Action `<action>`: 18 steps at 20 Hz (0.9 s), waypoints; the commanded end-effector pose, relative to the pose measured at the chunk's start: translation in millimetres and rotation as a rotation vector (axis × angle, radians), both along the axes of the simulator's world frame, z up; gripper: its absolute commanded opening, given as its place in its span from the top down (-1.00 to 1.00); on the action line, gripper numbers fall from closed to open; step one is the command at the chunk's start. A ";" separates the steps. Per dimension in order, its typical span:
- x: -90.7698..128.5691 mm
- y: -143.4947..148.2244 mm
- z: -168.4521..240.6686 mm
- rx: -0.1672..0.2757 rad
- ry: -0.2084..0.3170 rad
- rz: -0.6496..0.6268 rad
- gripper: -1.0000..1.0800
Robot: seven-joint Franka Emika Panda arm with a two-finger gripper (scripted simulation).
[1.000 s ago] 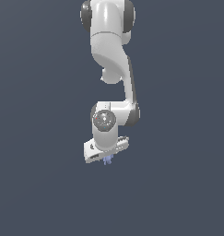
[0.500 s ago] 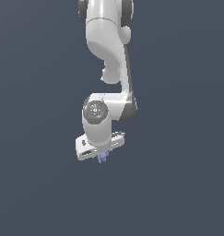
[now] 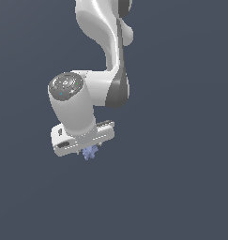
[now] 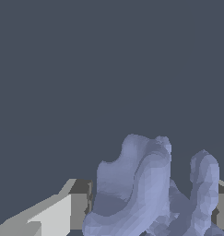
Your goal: Pick up the object and move it to a goal position.
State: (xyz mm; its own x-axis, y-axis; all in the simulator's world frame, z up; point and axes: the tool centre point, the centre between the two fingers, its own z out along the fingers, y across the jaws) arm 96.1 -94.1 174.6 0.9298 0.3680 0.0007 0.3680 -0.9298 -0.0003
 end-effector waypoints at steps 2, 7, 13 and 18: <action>2.8 -18.5 34.1 0.000 0.001 0.000 1.00; 8.0 -42.8 78.0 0.000 0.001 0.000 1.00; 12.9 -61.4 111.6 0.000 0.000 0.000 1.00; 15.6 -69.3 125.5 0.000 0.000 0.000 1.00</action>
State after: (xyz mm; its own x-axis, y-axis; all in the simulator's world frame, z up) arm 111.0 -161.5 296.4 0.9299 0.3678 0.0009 0.3678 -0.9299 0.0004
